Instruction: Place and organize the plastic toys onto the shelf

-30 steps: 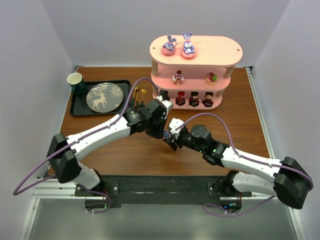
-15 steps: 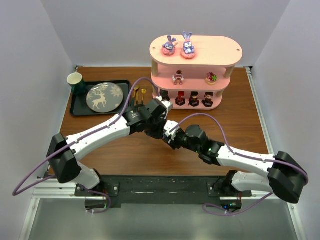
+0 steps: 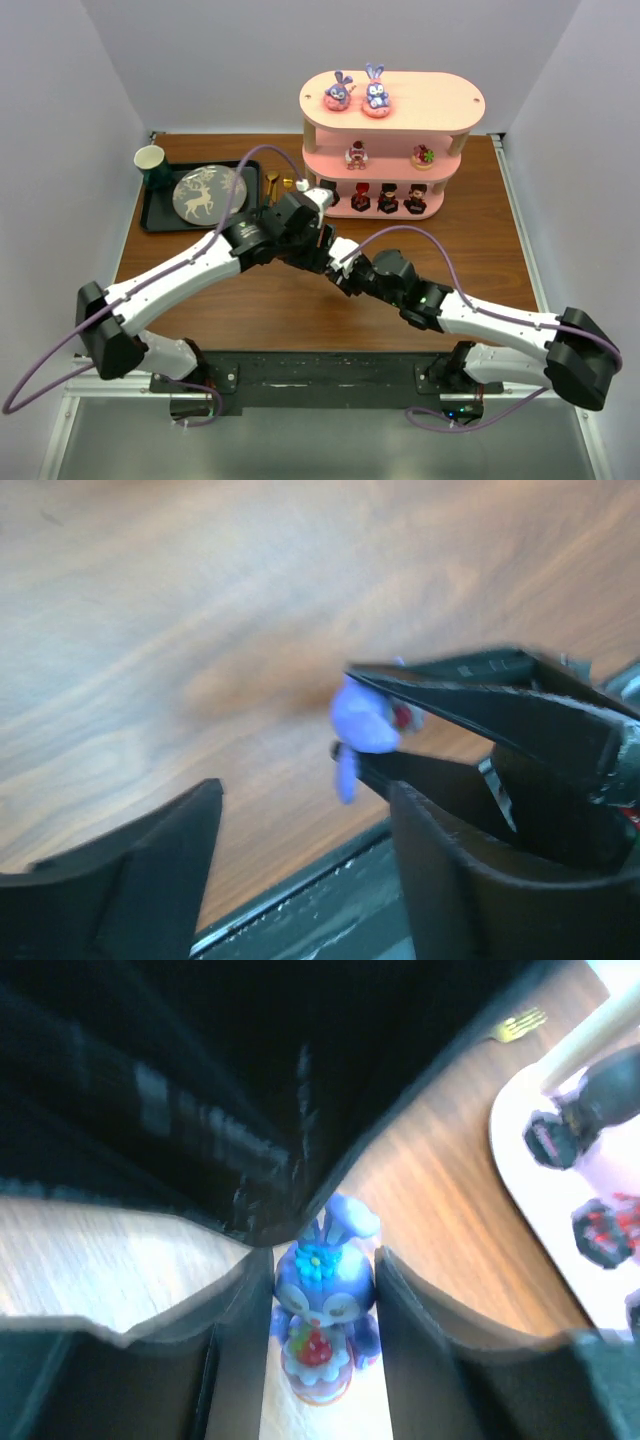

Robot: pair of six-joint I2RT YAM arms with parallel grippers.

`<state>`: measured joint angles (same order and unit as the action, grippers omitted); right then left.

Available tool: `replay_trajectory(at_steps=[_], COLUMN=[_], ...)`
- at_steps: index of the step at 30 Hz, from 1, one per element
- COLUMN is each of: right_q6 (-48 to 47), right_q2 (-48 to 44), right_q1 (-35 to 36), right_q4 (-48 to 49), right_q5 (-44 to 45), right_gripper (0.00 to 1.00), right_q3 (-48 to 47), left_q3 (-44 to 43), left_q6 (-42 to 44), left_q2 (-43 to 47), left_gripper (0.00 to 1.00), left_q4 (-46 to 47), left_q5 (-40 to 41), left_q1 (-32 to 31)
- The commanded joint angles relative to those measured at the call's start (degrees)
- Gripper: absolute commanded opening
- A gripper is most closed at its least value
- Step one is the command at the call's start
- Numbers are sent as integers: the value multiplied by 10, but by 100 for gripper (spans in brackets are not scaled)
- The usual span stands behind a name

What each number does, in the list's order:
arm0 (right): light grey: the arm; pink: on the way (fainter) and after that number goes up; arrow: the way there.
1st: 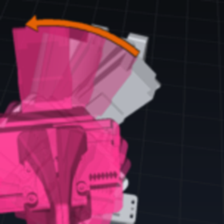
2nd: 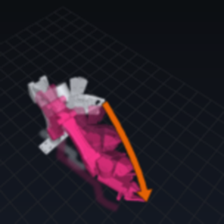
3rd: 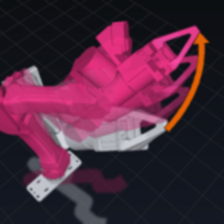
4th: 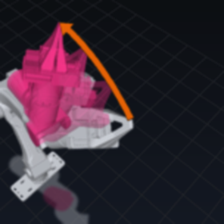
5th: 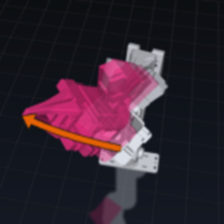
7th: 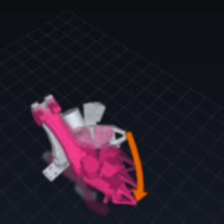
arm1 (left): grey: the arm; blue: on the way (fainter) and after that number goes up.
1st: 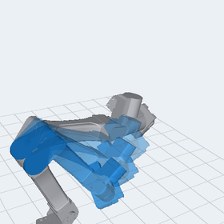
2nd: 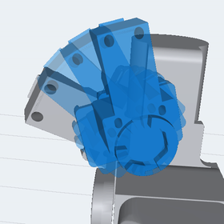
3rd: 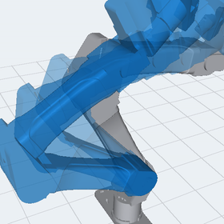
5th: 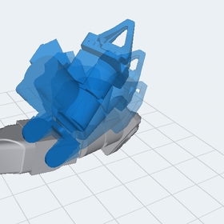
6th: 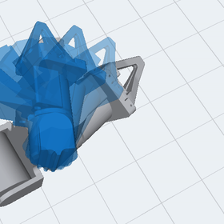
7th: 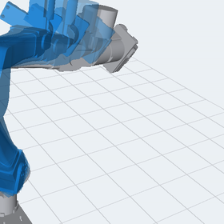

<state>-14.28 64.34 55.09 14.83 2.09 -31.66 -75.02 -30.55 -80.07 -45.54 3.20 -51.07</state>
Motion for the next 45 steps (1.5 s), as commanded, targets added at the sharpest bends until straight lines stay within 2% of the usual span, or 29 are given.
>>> replay_trajectory(at_steps=[1, 2, 8, 13, 19, 26, 33, 39, 45], right_q6=[29, 31, 43, 51, 66, 83, 123, 158, 171], right_q2=[-29, -34, -56, -52, -21, 65, 149, 192, 209], right_q1=[2, 2, -22, -73, -169, -253, -321, -357, -379], right_q4=[-33, -50, -116, -164, -182, -168, -150, -115, -72], right_q5=[60, 69, 121, 132, 129, 112, 95, 91, 93], right_gripper=[0, 0, 0, 0, 0, 0, 0, 0, 0], right_q3=[-56, -71, -162, -274, -393, -515, -614, -644, -620], left_q3=[-15, -7, 114, 205, 320, 336, 342, 342, 343], left_q6=[-13, -13, 21, 58, 92, 136, 139, 139, 139], left_q2=[90, 120, 256, 307, 345, 354, 364, 366, 371], left_gripper=[78, 84, 99, 100, 100, 100, 100, 100, 100], left_q4=[47, 58, 192, 282, 384, 374, 378, 378, 380], left_q5=[72, 95, 242, 300, 313, 366, 365, 363, 354], left_q1=[37, 44, 121, 152, 186, 201, 201, 201, 201])
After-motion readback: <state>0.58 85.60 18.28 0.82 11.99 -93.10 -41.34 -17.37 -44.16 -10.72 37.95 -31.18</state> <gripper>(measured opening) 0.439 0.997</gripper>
